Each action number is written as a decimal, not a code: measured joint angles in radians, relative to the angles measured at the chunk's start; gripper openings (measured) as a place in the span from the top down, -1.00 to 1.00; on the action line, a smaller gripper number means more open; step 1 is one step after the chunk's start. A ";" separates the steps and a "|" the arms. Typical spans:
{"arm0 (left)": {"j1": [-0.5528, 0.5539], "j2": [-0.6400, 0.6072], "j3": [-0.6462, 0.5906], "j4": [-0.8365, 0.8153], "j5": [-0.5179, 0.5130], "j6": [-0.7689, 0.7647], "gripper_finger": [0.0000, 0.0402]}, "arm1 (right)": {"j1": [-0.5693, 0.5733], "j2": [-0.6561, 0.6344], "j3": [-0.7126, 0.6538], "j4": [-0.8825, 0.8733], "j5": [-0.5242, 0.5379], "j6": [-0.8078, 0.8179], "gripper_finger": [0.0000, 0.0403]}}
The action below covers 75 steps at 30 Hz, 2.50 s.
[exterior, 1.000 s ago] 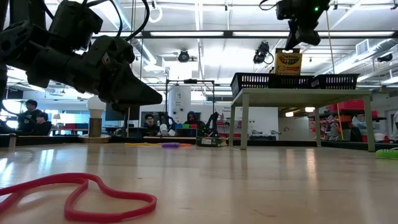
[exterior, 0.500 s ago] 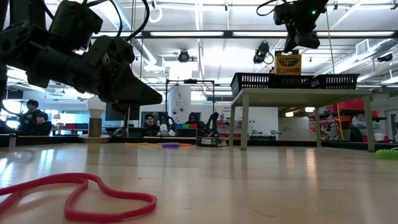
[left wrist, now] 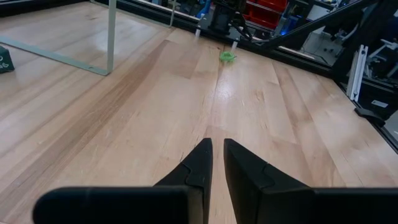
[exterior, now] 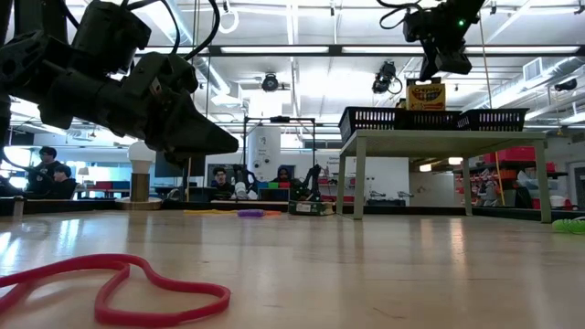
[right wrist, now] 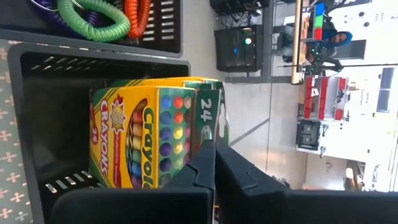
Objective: Pick & Place Office Desk Supplies
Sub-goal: Put the bottom yellow crayon box into the middle black basket on the shelf, then put the yellow rubber band into the right black basket on the shelf
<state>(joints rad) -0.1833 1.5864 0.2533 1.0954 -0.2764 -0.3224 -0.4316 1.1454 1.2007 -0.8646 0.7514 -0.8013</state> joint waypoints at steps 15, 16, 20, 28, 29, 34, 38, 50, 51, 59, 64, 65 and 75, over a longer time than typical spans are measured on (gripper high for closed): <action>0.000 0.000 0.000 0.000 0.000 0.000 0.76 | 0.000 0.000 0.000 0.044 -0.023 0.012 0.64; 0.000 0.000 0.000 0.000 0.000 0.000 0.76 | 0.000 0.000 0.000 0.048 -0.023 0.020 0.60; 0.000 0.000 0.000 0.000 0.000 0.000 0.76 | 0.000 0.000 0.000 0.064 -0.022 0.056 0.46; 0.000 0.000 0.000 0.000 0.000 0.000 0.76 | 0.084 -0.027 0.000 0.033 0.010 0.232 0.74; 0.000 0.000 0.000 0.000 0.000 0.000 0.76 | 0.106 -0.031 0.000 0.006 -0.005 0.275 0.83; 0.000 0.000 0.000 0.009 -0.002 0.000 0.76 | 0.248 -0.046 -0.034 -0.036 -0.094 0.514 0.94; 0.000 0.000 0.000 0.009 -0.004 0.000 0.76 | 0.411 -0.060 -0.140 0.097 -0.121 0.662 0.98; 0.002 0.000 0.000 0.026 -0.038 0.000 0.76 | 0.853 -0.051 -0.575 1.019 -0.121 1.025 0.97; 0.002 0.000 0.000 0.028 -0.041 0.000 0.76 | 0.882 -0.051 -0.614 1.063 -0.119 1.032 0.97; 0.002 0.000 0.000 0.035 -0.132 -0.051 0.76 | 1.027 -0.045 -0.801 1.176 0.128 1.092 0.97; 0.010 -0.010 0.044 -0.105 -0.225 -0.055 0.76 | 1.042 -0.045 -0.851 1.199 0.158 1.185 0.92; 0.020 -0.016 0.067 -0.163 -0.229 -0.055 0.76 | 1.043 -0.045 -0.857 1.197 0.158 1.187 0.92; 0.220 -0.037 0.420 -0.972 -0.282 -0.098 0.75 | 1.047 -0.045 -0.902 1.220 0.156 1.231 0.96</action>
<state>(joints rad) 0.0369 1.5494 0.6733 0.1232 -0.5583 -0.4203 0.6155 1.1004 0.2990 0.3553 0.9076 0.4293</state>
